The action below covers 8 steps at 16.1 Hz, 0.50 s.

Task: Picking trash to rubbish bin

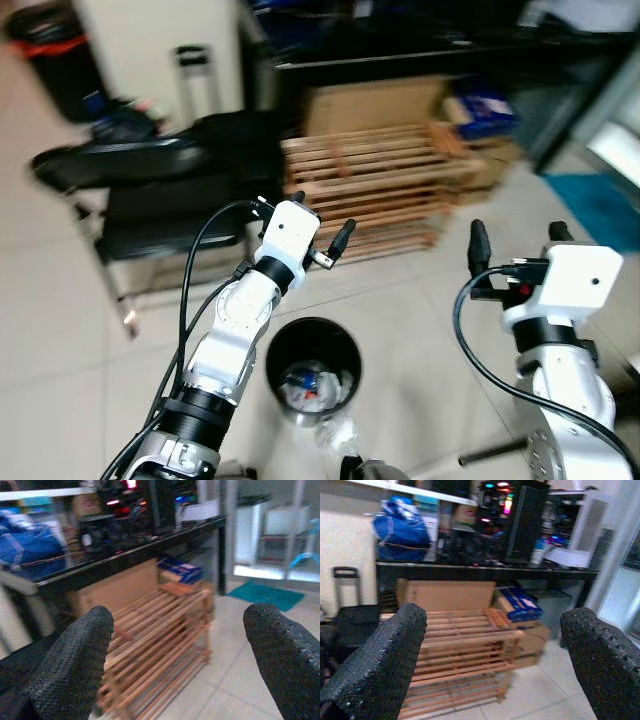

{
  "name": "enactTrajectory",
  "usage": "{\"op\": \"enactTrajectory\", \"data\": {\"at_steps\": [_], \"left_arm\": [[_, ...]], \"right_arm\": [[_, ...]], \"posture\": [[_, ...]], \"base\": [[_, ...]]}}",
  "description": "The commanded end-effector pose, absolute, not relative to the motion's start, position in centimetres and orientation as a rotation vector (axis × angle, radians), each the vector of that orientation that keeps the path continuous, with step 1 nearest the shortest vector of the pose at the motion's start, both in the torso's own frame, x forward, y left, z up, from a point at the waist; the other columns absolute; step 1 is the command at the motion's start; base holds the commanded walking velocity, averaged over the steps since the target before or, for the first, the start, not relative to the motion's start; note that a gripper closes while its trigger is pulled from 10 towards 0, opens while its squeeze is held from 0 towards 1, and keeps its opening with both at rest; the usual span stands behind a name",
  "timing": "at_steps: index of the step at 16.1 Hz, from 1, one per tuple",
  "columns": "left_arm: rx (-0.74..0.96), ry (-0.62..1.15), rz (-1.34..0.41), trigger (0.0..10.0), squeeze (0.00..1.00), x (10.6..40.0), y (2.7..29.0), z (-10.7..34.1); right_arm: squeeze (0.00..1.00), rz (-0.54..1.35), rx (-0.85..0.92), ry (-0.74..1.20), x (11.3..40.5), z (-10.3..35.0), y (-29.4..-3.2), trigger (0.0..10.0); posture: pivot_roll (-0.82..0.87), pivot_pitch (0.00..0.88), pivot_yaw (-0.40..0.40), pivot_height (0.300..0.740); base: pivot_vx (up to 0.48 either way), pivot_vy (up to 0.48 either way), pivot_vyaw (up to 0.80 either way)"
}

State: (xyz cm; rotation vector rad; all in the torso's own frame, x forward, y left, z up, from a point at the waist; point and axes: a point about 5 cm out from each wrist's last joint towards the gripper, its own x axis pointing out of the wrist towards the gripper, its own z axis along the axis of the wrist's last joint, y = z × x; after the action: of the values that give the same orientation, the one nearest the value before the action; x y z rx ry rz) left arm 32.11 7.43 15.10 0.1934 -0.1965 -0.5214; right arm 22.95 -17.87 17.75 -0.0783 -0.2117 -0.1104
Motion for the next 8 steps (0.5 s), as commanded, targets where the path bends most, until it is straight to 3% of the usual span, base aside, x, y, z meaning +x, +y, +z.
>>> {"op": "enactTrajectory", "data": {"at_steps": [1, 8], "left_arm": [[0.180, -0.208, -0.545, 10.0, 0.00, 32.1, 6.9, 15.5], [0.119, -0.177, -0.592, 10.0, 0.00, 32.4, 5.7, 15.6]], "right_arm": [[0.00, -0.133, -0.088, -0.215, 22.6, 18.3, -18.3, 10.0], [0.00, -0.155, -0.101, -0.217, 22.3, 19.7, -18.5, 10.0]], "posture": [[0.13, 0.087, -0.058, 0.740], [0.10, 0.080, -0.058, 0.740]], "base": [[0.000, 0.000, -0.72], [0.000, 0.000, -0.72]]}}
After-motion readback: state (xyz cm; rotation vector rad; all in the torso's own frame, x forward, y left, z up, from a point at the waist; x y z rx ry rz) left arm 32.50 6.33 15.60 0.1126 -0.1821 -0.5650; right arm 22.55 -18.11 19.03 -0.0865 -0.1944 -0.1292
